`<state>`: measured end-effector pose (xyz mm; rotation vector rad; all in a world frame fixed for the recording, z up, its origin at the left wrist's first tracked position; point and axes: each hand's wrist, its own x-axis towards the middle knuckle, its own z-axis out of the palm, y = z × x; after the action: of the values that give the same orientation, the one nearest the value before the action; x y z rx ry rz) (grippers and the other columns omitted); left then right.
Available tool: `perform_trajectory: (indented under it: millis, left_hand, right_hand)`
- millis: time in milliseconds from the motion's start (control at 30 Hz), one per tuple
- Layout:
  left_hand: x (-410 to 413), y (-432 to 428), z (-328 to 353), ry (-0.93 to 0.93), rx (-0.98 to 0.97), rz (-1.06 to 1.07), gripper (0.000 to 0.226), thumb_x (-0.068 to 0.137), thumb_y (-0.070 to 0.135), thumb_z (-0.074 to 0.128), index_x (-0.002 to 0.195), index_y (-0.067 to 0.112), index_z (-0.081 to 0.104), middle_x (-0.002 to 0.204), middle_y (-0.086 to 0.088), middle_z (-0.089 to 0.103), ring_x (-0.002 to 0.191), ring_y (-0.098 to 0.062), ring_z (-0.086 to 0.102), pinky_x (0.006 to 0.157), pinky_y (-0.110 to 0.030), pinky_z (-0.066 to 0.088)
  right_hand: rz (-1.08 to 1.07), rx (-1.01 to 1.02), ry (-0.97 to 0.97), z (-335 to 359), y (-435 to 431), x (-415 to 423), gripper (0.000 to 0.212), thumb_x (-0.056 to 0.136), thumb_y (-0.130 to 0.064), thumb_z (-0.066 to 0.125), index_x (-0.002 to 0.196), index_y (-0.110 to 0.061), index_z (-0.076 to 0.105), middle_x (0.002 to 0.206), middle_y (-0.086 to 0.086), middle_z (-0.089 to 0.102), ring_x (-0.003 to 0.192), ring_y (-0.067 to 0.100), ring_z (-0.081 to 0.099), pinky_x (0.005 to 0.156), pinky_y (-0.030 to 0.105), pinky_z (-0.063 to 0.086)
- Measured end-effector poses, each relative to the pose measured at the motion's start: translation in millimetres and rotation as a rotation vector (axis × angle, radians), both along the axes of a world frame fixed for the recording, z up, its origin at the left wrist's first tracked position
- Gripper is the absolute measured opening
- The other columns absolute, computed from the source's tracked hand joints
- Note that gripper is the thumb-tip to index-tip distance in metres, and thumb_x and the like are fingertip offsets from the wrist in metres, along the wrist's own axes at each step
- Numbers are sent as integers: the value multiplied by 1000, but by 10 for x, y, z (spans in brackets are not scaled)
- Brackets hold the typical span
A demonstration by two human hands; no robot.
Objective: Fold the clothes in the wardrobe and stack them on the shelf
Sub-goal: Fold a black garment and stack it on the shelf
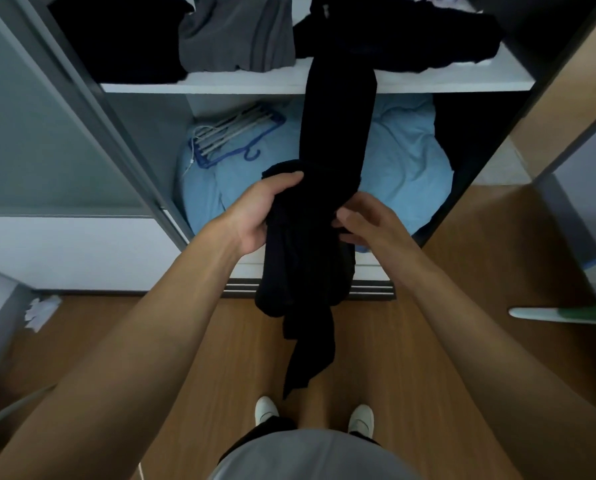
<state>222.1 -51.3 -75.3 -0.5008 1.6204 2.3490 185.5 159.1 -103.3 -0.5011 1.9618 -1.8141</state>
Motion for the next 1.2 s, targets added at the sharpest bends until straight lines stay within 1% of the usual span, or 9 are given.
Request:
perform_trajectory:
  millis: [100,300,533,600,700,867,1033,1100,1200]
  left_hand:
    - [-34,-14,58,42,-107,-94,26,88,32,69,107,15,75,107,-10,76,99,-24,73,74,-27,58]
    - [-63,-97,103,84,-260,-181,26,87,31,73,108,16,75,105,-9,76,99,-22,73,75,-24,58]
    - [40,-379,-233,-40,-497,-450,48,74,29,86,117,15,69,110,1,76,105,-13,71,93,-22,54]
    - [39,-427,-346,7,-557,-373,31,81,20,81,111,16,73,105,1,77,102,-15,72,90,-22,55]
    - [-12,-451,-382,118,-365,-122,11,92,11,69,98,18,76,95,-2,78,89,-14,74,72,-18,56]
    - [-195,-406,-227,199,-328,15,15,93,12,65,95,20,78,94,-2,78,85,-13,74,72,-22,58]
    - [-269,-362,-62,227,-271,-2,13,90,18,66,89,21,79,88,-3,77,80,-13,74,71,-24,57]
    - [-277,-298,7,268,-248,-61,18,92,19,65,82,24,80,84,0,77,78,-12,73,67,-22,57]
    - [-297,-140,136,337,-235,-100,19,95,19,63,84,23,78,81,3,75,77,-11,72,68,-22,56]
  right_hand:
    - [-85,-48,8,125,-88,-92,33,93,-39,66,123,-26,60,116,-7,69,104,1,67,82,14,53]
    - [-79,132,165,174,-206,-234,8,96,-25,63,90,-22,66,77,-15,66,74,-4,63,64,10,46]
    - [-304,-205,-57,110,-161,-174,13,101,-11,54,92,-15,62,90,3,66,88,17,64,75,29,55]
    - [-359,-221,-74,131,-111,-204,12,101,-11,54,92,-14,61,91,4,66,89,18,65,78,31,56]
    - [-418,-196,-89,132,-17,-263,11,101,-12,55,90,-12,59,91,7,65,88,20,64,81,37,55]
    - [-496,-21,-44,-9,112,-387,14,99,-17,58,95,-4,59,91,14,60,87,25,61,82,42,53]
    - [-300,577,118,-137,294,-488,28,98,-26,61,80,-5,54,75,13,56,74,29,56,63,33,47]
    - [-124,717,108,-171,257,-422,21,95,-29,65,96,-9,61,91,2,60,89,18,57,71,27,42]
    - [61,522,160,-153,88,-323,65,90,-27,73,146,-24,40,137,-10,47,120,5,48,97,18,40]
